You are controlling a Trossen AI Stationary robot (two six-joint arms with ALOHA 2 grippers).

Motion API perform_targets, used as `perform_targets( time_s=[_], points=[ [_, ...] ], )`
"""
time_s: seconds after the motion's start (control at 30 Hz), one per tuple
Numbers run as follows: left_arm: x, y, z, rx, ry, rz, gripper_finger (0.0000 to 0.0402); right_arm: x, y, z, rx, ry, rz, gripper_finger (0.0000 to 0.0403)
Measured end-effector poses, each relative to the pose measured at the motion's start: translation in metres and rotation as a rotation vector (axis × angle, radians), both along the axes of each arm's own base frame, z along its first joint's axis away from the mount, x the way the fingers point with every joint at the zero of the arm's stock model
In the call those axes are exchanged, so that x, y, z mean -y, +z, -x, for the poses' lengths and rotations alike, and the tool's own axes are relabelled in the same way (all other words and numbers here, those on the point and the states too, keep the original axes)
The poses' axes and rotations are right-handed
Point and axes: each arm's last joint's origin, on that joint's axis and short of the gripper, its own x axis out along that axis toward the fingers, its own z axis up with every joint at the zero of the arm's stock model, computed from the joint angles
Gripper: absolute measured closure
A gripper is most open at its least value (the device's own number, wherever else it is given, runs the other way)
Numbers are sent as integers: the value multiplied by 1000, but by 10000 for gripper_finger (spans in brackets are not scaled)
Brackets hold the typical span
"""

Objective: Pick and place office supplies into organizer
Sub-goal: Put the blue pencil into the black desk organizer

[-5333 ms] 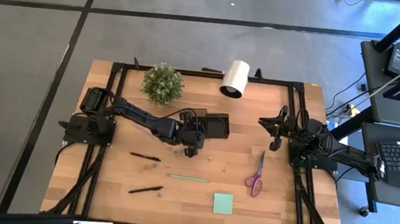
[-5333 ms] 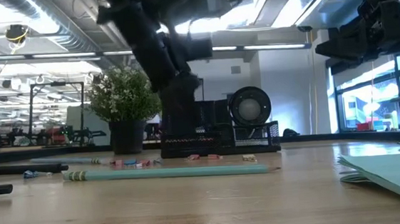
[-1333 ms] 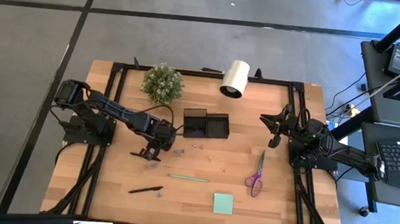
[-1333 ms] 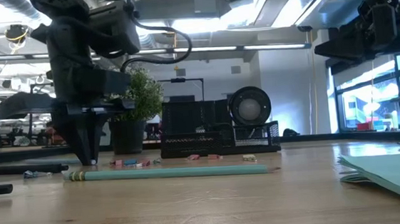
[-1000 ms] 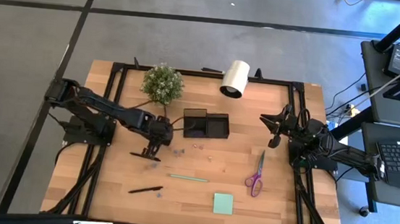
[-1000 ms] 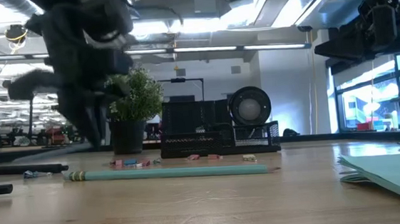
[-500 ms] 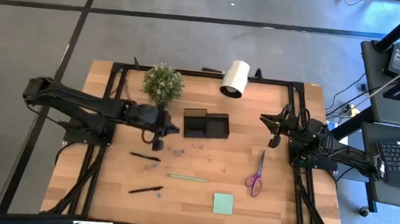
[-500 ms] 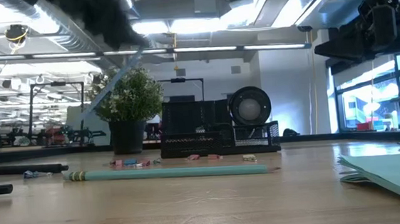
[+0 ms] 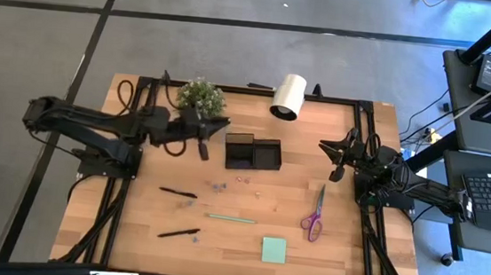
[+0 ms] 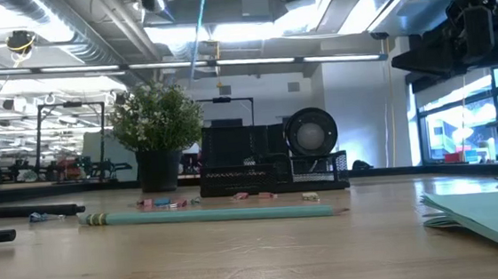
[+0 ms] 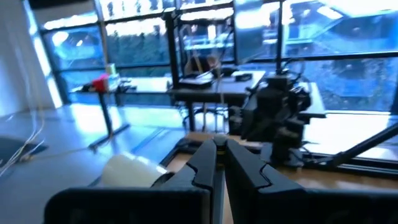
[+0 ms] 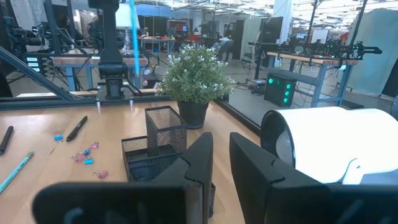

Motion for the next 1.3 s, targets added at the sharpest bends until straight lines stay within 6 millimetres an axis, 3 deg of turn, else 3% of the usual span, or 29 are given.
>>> perform_targets(
  time_s=[0.3, 0.53, 0.9, 1.3],
  points=[
    [-27, -23, -33, 23, -32, 27, 387, 0, 0, 0, 0, 0, 0, 343],
    [-41, -51, -51, -66, -12, 50, 387, 0, 0, 0, 0, 0, 0, 343],
    [-46, -91, -71, -203, -5, 76, 386, 0, 0, 0, 0, 0, 1, 343],
    [-48, -114, -79, -279, 6, 111, 386, 0, 0, 0, 0, 0, -1, 343]
  ],
)
